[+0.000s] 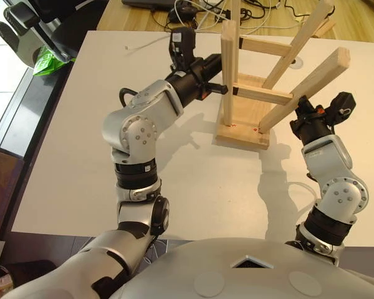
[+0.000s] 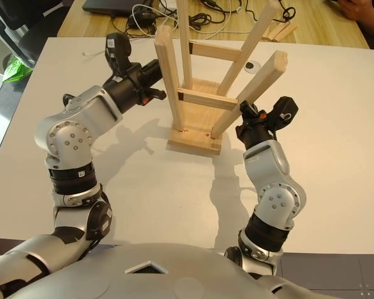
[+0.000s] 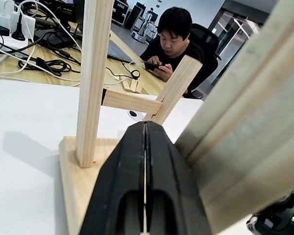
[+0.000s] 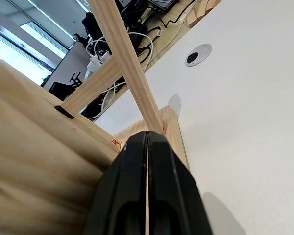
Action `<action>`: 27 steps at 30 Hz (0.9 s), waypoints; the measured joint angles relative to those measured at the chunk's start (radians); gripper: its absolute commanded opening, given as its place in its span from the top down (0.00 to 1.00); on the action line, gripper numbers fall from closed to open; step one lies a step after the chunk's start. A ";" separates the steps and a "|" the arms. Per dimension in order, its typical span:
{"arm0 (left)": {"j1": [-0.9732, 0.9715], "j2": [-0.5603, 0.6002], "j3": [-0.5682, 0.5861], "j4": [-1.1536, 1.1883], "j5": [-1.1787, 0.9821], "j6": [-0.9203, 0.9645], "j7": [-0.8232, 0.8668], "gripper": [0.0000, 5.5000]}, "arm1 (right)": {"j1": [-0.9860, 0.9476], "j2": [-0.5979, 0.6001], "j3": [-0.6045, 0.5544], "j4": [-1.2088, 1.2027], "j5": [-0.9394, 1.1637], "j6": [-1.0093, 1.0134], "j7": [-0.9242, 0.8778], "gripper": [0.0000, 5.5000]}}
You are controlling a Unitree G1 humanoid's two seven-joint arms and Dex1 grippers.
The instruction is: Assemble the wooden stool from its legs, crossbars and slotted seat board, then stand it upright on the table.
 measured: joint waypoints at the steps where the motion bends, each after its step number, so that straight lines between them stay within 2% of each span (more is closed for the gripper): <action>1: 0.000 -0.005 0.024 -0.040 -0.018 0.022 0.025 0.99 | -0.011 0.000 0.003 0.002 0.037 0.001 -0.001 1.00; 9: 0.036 0.009 0.094 -0.097 -0.029 0.118 0.093 0.99 | -0.094 -0.038 0.034 0.050 0.041 0.001 0.007 1.00; 14: 0.064 0.028 0.084 -0.130 -0.054 0.175 0.089 0.99 | -0.143 -0.149 0.064 0.133 -0.049 0.024 0.062 1.00; 17: 0.067 0.052 0.071 -0.149 -0.068 0.182 0.073 0.99 | -0.147 -0.313 0.146 0.192 -0.192 0.058 0.165 1.00; 22: 0.092 0.162 0.054 -0.162 -0.049 0.184 0.051 0.99 | -0.073 -0.666 0.335 0.188 -0.396 0.038 0.551 1.00; 26: 0.106 0.236 0.095 -0.181 -0.050 0.185 0.026 0.99 | 0.079 -0.903 0.343 0.122 -0.440 -0.086 0.915 1.00; 27: 0.106 0.253 0.113 -0.180 -0.049 0.183 0.025 1.00 | 0.106 -0.936 0.334 0.106 -0.443 -0.125 0.991 0.96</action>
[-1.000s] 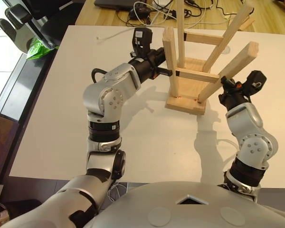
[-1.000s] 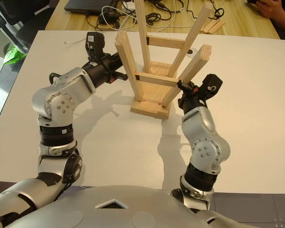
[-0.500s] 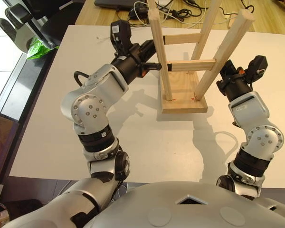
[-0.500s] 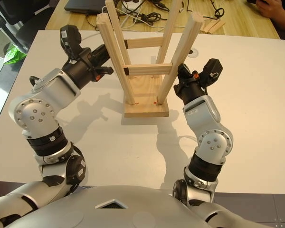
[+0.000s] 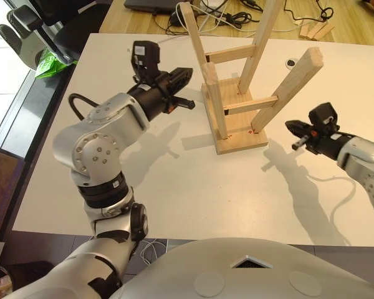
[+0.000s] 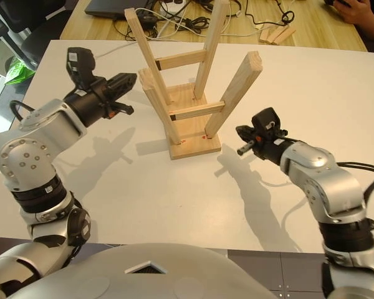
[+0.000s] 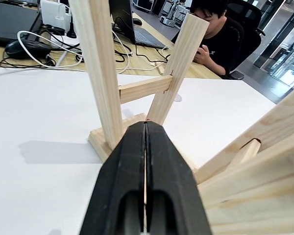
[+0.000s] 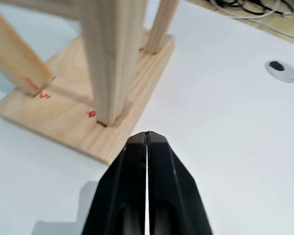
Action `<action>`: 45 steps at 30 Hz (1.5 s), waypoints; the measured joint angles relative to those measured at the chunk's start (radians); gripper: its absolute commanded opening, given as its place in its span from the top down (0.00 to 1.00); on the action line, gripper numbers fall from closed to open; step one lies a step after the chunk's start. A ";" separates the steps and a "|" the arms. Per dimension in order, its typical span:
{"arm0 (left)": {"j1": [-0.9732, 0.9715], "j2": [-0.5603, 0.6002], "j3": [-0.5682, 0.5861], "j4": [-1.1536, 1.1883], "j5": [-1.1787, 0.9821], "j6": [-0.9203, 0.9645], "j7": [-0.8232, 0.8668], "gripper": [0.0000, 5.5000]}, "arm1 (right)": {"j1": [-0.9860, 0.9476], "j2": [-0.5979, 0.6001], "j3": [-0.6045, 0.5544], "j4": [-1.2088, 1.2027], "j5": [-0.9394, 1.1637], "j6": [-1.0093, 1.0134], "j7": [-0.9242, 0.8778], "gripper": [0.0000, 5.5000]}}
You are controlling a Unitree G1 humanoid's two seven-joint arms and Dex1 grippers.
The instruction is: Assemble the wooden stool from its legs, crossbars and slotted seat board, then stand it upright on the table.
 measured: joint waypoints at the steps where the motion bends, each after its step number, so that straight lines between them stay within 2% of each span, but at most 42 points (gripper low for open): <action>1: 0.000 0.015 0.009 0.000 0.000 -0.004 -0.001 1.00 | 0.005 -0.005 -0.008 -0.005 -0.004 -0.024 0.035 0.94; 5: -0.002 0.027 0.023 -0.001 0.000 -0.031 -0.016 0.90 | -0.006 0.050 -0.029 -0.011 -0.004 -0.067 0.072 0.81; 7: -0.001 0.033 0.021 -0.004 0.000 -0.032 -0.021 0.90 | -0.006 0.076 -0.021 -0.024 -0.004 -0.067 0.071 0.81; 9: 0.000 0.055 0.011 -0.005 0.002 -0.032 -0.023 0.90 | -0.019 0.142 0.045 -0.034 -0.018 -0.067 0.069 0.81; 12: 0.001 0.060 0.001 -0.001 0.010 -0.041 -0.026 0.90 | -0.052 0.233 0.141 -0.014 -0.084 -0.067 0.020 0.73; 13: 0.002 0.060 -0.002 0.000 0.013 -0.044 -0.025 0.90 | -0.070 0.276 0.179 0.012 -0.122 -0.066 -0.013 0.73; 18: 0.017 0.059 -0.016 0.008 0.030 -0.065 -0.021 1.00 | -0.079 0.346 0.258 0.046 -0.203 -0.055 -0.056 0.87; 22: 0.039 0.059 -0.016 0.008 0.037 -0.085 -0.023 1.00 | -0.091 0.373 0.320 0.083 -0.257 -0.050 -0.053 0.99; 26: 0.042 0.063 -0.024 0.009 0.038 -0.093 -0.038 1.00 | -0.127 0.393 0.367 0.154 -0.312 -0.044 -0.035 0.99; 31: 0.048 0.111 -0.011 0.025 0.058 -0.102 -0.044 1.00 | -0.193 0.349 0.365 0.209 -0.375 -0.058 0.017 0.99; 39: 0.075 0.220 0.045 0.086 0.120 -0.136 -0.068 1.00 | -0.275 0.072 0.319 0.383 -0.511 -0.213 0.211 0.99; 42: 0.079 0.238 0.056 0.112 0.139 -0.155 -0.079 1.00 | -0.288 0.056 0.302 0.452 -0.547 -0.265 0.223 0.99; 45: 0.084 0.247 0.062 0.113 0.144 -0.158 -0.083 1.00 | -0.284 0.070 0.252 0.363 -0.492 -0.246 0.254 0.99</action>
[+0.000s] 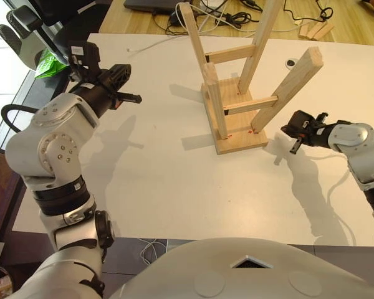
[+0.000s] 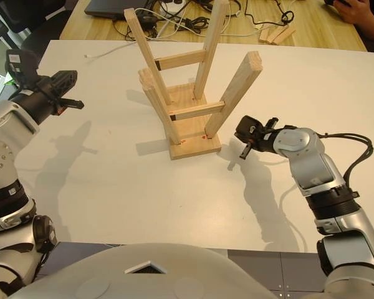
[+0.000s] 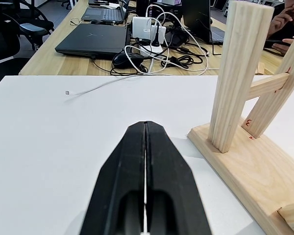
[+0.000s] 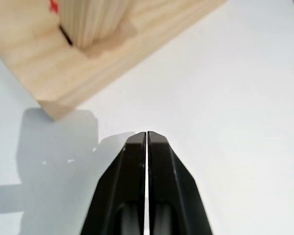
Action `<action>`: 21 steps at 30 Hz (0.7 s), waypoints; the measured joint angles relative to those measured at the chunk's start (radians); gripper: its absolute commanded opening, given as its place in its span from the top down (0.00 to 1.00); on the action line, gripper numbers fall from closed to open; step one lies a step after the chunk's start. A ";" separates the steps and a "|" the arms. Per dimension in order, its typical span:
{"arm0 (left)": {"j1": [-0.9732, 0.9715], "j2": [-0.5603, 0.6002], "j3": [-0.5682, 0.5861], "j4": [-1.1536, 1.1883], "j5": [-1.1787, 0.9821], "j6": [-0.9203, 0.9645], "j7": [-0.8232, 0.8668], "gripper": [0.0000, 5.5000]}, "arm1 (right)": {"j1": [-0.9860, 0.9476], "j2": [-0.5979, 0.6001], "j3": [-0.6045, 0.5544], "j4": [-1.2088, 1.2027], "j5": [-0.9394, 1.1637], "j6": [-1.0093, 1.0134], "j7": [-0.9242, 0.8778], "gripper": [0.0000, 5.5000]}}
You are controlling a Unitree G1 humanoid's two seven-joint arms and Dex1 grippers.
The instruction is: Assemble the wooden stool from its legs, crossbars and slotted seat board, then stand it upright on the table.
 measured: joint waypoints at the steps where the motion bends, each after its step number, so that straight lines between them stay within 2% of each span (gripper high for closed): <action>1: 0.002 0.000 0.000 0.000 0.002 0.000 -0.002 1.00 | 0.015 0.002 -0.023 -0.067 0.050 0.022 0.024 0.99; 3: 0.008 0.001 0.001 -0.002 0.004 0.000 -0.004 1.00 | 0.072 0.019 -0.075 -0.226 0.174 0.081 0.068 0.99; 8: 0.020 -0.002 0.001 -0.005 0.009 0.000 -0.002 1.00 | 0.110 0.053 -0.129 -0.338 0.262 0.178 0.036 0.99; 11: 0.020 -0.021 -0.001 -0.009 0.010 0.000 0.006 1.00 | 0.115 0.231 -0.105 -0.265 0.159 0.178 -0.202 0.99; 15: 0.020 -0.037 -0.011 -0.018 0.011 0.000 0.011 1.00 | 0.184 0.376 -0.082 -0.214 0.087 0.174 -0.389 0.99; 19: 0.020 -0.041 -0.013 -0.028 0.011 0.000 0.014 1.00 | 0.199 0.386 -0.090 -0.147 0.005 0.138 -0.474 0.99; 21: 0.021 -0.042 -0.012 -0.030 0.011 0.000 0.015 1.00 | 0.149 0.354 -0.149 -0.028 -0.094 0.107 -0.586 0.99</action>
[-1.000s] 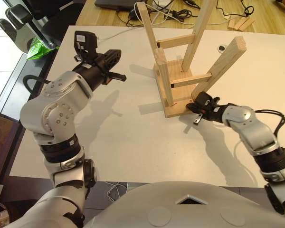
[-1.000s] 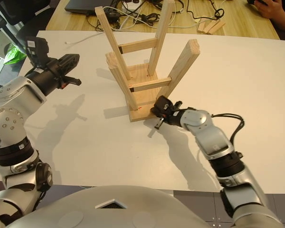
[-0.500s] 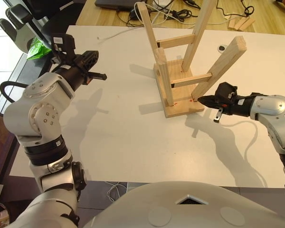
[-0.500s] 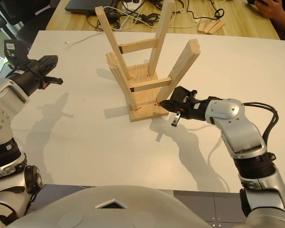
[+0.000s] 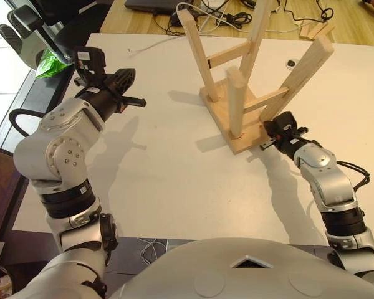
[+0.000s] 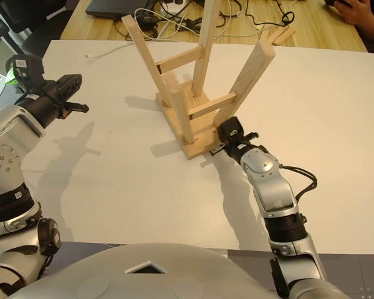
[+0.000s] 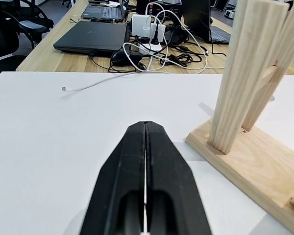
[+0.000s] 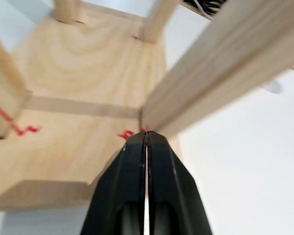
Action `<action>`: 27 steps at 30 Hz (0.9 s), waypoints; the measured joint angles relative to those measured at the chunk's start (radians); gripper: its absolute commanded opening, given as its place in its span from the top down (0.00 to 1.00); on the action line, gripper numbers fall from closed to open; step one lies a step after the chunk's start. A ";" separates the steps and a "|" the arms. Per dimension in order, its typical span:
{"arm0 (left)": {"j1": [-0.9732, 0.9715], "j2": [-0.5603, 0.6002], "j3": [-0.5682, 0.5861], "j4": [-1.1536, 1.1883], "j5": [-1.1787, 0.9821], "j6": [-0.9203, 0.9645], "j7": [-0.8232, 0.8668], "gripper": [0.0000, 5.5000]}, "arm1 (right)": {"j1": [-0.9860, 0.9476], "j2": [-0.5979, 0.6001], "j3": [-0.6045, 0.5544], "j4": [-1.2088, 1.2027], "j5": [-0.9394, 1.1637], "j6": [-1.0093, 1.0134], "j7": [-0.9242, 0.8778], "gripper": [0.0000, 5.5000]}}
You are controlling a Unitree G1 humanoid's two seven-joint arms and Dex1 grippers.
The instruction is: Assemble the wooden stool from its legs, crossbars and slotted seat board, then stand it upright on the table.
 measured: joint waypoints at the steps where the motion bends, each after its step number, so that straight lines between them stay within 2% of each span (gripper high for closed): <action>1: 0.000 -0.001 0.000 -0.001 0.000 0.000 0.001 1.00 | -0.033 -0.013 -0.039 0.056 -0.036 -0.024 -0.071 0.99; 2: 0.000 -0.002 -0.001 -0.002 0.000 0.000 0.001 1.00 | -0.083 -0.027 -0.093 0.130 -0.081 -0.070 -0.160 0.99; 4: 0.001 -0.003 -0.003 -0.002 0.001 0.000 0.001 1.00 | -0.131 -0.033 -0.141 0.205 -0.104 -0.135 -0.223 0.99; 8: -0.015 -0.004 -0.023 0.060 0.014 -0.049 -0.020 1.00 | -0.117 0.049 -0.171 0.165 0.070 -0.131 -0.053 0.99; 13: -0.235 -0.003 -0.124 0.454 0.112 -0.321 -0.169 1.00 | -0.096 0.096 -0.130 0.056 0.142 -0.066 0.054 0.99; 15: -0.368 -0.004 -0.172 0.683 0.145 -0.427 -0.275 1.00 | -0.086 0.120 -0.097 -0.014 0.177 -0.025 0.088 0.99; 20: -0.596 -0.081 -0.277 1.103 0.209 -0.589 -0.532 1.00 | -0.069 0.166 -0.053 -0.140 0.219 0.091 0.105 0.99; 24: -0.605 -0.131 -0.313 1.179 0.237 -0.633 -0.622 1.00 | -0.060 0.178 -0.063 -0.175 0.220 0.131 0.093 0.99; 27: -0.566 -0.149 -0.322 1.074 0.230 -0.603 -0.648 1.00 | -0.056 0.177 -0.094 -0.182 0.218 0.141 0.076 0.99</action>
